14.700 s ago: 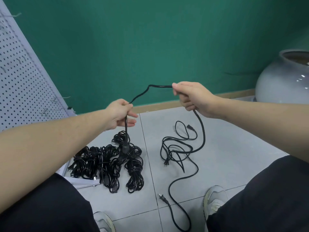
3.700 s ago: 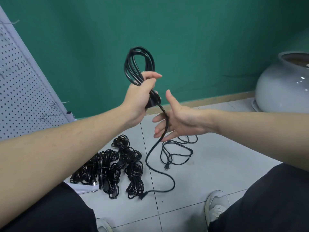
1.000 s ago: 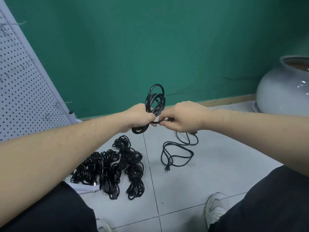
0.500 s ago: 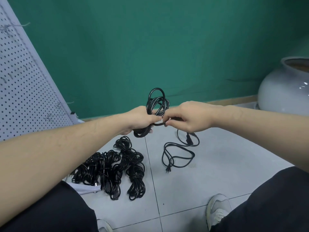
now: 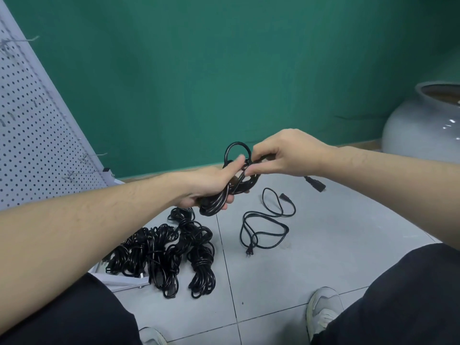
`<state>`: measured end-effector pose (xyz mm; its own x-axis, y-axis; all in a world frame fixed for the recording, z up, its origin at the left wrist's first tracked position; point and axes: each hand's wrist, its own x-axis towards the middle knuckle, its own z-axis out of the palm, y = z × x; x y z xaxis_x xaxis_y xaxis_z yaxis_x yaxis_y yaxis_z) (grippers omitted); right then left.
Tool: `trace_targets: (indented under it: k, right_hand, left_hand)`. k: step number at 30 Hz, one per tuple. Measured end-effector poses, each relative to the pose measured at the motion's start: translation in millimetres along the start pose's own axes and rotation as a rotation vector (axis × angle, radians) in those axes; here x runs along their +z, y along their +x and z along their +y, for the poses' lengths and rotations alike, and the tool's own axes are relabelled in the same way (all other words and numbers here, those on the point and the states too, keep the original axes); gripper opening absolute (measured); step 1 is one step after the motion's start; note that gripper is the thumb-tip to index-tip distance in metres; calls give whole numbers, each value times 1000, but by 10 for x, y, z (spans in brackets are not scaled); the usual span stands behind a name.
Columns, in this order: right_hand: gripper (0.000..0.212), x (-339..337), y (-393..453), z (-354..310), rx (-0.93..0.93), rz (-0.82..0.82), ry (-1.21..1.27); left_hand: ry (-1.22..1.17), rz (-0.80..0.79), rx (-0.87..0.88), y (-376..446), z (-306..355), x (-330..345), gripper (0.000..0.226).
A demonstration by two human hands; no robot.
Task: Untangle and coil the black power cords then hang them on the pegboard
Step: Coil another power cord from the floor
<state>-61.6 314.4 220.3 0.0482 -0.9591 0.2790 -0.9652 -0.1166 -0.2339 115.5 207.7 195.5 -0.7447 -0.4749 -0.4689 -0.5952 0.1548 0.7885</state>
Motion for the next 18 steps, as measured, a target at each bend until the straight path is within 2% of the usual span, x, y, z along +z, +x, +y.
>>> trace_targets:
  k: [4,7,10,13,16,18]
  right_hand:
    - [54,-9,28,-42,-7,3,13]
    - [50,-39,33,-61,-11,12,-17]
    - [38,-51,8,-83,-38,-97,-34]
    - [16,-73,-8,-55,-32,-191,107]
    - [11,-71,-12,-35,-32,-195,205]
    - [9,-89,-8,-15,-5,-154,302]
  left_hand:
    - [-29,-141,-32,-12,-9,12,78]
    - [155,-209,90,16,-32,11,52]
    - [374,-160,100,28,-52,96,31]
    - [458,-143,115,38,-52,100,23]
    - [624,-184,166,28,-34,67,32]
    - [632,-240,235,-23,1,139,24]
